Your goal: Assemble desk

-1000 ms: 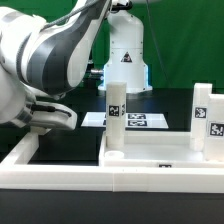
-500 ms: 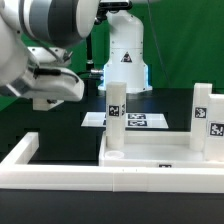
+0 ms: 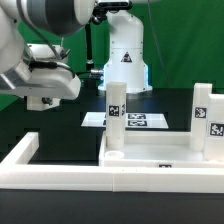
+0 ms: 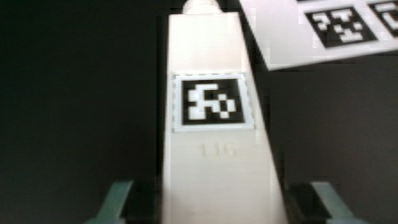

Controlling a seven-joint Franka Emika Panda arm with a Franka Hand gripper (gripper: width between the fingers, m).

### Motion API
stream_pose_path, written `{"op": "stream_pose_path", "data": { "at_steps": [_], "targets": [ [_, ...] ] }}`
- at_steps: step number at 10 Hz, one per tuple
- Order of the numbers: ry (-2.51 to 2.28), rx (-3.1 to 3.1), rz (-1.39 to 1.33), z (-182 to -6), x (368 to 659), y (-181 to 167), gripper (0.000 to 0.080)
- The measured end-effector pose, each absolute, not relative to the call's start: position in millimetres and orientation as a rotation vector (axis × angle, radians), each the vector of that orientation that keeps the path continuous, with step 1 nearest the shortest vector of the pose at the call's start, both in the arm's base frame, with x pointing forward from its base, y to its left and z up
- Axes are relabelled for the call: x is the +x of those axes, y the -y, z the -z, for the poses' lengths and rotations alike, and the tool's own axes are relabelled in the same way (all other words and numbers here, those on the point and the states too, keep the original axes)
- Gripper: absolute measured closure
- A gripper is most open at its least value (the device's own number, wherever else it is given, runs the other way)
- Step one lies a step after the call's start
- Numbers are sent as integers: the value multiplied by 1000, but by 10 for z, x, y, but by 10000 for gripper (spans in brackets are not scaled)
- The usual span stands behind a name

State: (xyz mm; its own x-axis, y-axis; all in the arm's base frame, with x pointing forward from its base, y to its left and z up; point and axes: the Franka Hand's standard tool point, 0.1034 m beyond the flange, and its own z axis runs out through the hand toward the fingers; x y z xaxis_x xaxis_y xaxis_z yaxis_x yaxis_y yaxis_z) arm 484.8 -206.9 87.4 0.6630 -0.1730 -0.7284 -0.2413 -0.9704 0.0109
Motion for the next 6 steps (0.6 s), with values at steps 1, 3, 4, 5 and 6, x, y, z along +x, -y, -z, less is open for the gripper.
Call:
{"op": "stream_pose_path", "data": {
  "at_steps": [1, 3, 4, 5, 6],
  "targets": [
    [-358, -2827, -1095, -1000, 4956, 1987, 512],
    [-345, -2928, -879, -1099, 5084, 1983, 512],
    [-347, -2960, -803, -1092, 5098, 2000, 512],
    [-346, -3007, -693, -1082, 5151, 2028, 512],
    [-344, -3054, -566, -1085, 5191, 2048, 512]
  ]
}}
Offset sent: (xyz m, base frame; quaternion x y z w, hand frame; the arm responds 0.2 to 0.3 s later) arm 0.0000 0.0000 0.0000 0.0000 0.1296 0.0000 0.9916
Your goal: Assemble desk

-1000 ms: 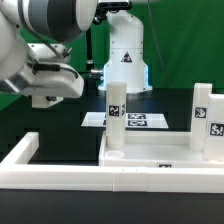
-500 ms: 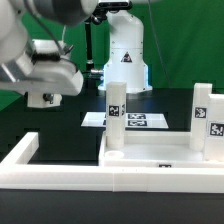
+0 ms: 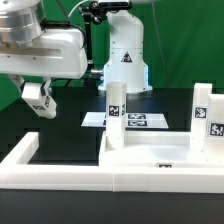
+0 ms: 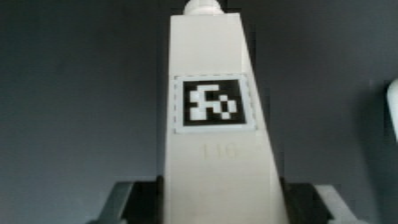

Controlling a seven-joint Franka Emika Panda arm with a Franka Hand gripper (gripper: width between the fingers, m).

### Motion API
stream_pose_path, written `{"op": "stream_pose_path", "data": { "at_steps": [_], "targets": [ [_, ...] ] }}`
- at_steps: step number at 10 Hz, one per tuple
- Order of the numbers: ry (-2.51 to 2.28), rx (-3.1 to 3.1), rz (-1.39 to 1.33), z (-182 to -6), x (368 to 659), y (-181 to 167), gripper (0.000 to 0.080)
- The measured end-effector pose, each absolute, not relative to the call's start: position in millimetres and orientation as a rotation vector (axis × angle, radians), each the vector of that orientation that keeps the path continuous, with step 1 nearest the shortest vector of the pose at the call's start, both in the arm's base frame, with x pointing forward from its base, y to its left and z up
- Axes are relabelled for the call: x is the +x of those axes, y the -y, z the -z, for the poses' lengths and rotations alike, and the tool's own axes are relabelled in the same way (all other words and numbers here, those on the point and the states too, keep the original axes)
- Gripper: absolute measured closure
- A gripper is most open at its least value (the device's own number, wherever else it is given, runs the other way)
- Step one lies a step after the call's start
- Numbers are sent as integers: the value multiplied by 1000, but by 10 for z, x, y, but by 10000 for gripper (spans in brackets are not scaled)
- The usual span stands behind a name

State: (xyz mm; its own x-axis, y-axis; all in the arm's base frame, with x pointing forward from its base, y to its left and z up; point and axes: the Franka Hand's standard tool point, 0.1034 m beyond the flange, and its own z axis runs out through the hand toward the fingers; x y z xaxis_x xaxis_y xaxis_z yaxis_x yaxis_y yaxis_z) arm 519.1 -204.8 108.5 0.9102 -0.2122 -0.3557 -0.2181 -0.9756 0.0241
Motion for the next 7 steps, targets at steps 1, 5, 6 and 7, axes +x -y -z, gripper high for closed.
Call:
{"op": "stream_pose_path", "data": {
  "at_steps": [1, 5, 6, 7],
  "targets": [
    [-343, -3089, -453, -1100, 5202, 2041, 512],
    [-328, -3169, 7, -1400, 5640, 1822, 511],
    [-336, -3185, 86, -1376, 5613, 1849, 511],
    [-335, -3198, 144, -1379, 5631, 1866, 511]
  ]
}}
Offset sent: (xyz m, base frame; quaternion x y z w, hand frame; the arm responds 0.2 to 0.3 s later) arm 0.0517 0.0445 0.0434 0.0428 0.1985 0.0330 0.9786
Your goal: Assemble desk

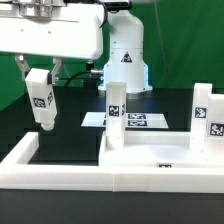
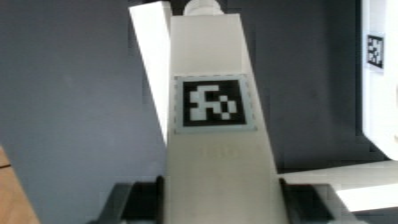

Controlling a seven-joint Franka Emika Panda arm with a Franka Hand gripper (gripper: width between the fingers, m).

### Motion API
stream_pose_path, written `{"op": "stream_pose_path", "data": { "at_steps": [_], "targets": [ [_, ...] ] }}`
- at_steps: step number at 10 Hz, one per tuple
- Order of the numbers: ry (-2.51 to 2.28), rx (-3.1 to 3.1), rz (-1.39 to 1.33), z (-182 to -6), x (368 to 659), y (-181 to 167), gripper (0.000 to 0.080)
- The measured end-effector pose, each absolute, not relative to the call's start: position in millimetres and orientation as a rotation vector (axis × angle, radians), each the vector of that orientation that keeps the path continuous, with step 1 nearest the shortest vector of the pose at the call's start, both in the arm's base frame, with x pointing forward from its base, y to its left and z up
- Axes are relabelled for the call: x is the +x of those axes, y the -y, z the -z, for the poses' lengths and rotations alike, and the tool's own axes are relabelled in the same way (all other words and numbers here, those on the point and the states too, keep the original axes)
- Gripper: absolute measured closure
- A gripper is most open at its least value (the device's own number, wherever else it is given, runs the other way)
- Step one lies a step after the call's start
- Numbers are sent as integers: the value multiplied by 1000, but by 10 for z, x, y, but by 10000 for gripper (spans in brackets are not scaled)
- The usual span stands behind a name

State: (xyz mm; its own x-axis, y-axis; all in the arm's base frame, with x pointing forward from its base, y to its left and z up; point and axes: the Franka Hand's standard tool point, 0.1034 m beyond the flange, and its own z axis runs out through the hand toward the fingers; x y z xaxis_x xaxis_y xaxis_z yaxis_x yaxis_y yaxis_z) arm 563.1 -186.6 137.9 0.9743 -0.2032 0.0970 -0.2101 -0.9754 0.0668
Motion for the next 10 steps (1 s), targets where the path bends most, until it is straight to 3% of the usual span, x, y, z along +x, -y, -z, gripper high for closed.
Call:
{"op": "stream_pose_path", "data": {
  "at_steps": [2, 6, 10],
  "targets": [
    [377, 3022, -202, -1396, 5765, 1654, 511],
    [342, 3002, -308, -1611, 6229, 1148, 511],
    [343, 2997, -321, -1607, 6236, 1135, 511]
  ]
}}
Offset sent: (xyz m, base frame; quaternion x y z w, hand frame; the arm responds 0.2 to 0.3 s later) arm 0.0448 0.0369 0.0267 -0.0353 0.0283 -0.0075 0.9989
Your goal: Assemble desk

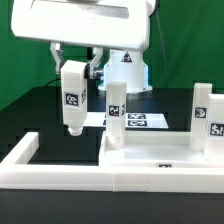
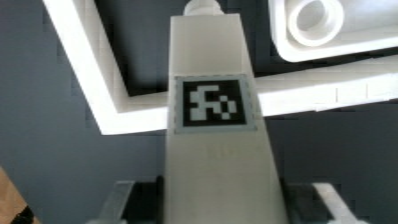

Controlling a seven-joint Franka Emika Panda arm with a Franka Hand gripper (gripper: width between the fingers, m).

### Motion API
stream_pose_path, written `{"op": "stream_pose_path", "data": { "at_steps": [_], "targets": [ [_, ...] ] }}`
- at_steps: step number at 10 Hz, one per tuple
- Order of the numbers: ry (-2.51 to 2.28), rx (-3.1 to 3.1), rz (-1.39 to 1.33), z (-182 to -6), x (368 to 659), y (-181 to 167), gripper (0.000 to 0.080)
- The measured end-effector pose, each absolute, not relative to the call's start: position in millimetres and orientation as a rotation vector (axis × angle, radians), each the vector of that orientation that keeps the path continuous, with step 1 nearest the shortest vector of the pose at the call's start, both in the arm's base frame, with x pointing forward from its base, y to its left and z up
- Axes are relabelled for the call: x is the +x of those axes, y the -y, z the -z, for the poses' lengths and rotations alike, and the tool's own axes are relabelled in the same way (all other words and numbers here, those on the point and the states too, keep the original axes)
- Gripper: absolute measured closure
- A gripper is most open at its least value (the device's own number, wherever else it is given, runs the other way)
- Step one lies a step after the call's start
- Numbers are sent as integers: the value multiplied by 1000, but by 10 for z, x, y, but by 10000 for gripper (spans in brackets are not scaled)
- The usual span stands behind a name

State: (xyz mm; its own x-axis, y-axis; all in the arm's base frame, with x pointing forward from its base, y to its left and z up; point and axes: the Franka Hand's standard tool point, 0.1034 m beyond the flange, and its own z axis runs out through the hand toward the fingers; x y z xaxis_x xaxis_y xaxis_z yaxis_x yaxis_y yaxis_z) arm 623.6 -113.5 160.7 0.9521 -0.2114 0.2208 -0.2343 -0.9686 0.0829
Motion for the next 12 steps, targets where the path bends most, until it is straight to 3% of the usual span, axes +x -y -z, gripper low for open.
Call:
{"op": "stream_pose_path", "data": {
  "at_steps": [2, 4, 12],
  "targets": [
    [344, 3008, -383, -1670, 6343, 676, 511],
    [327, 3012, -421, -1686, 6398, 432, 511],
    [131, 2988, -616, -1715, 6237, 482, 511]
  ]
}}
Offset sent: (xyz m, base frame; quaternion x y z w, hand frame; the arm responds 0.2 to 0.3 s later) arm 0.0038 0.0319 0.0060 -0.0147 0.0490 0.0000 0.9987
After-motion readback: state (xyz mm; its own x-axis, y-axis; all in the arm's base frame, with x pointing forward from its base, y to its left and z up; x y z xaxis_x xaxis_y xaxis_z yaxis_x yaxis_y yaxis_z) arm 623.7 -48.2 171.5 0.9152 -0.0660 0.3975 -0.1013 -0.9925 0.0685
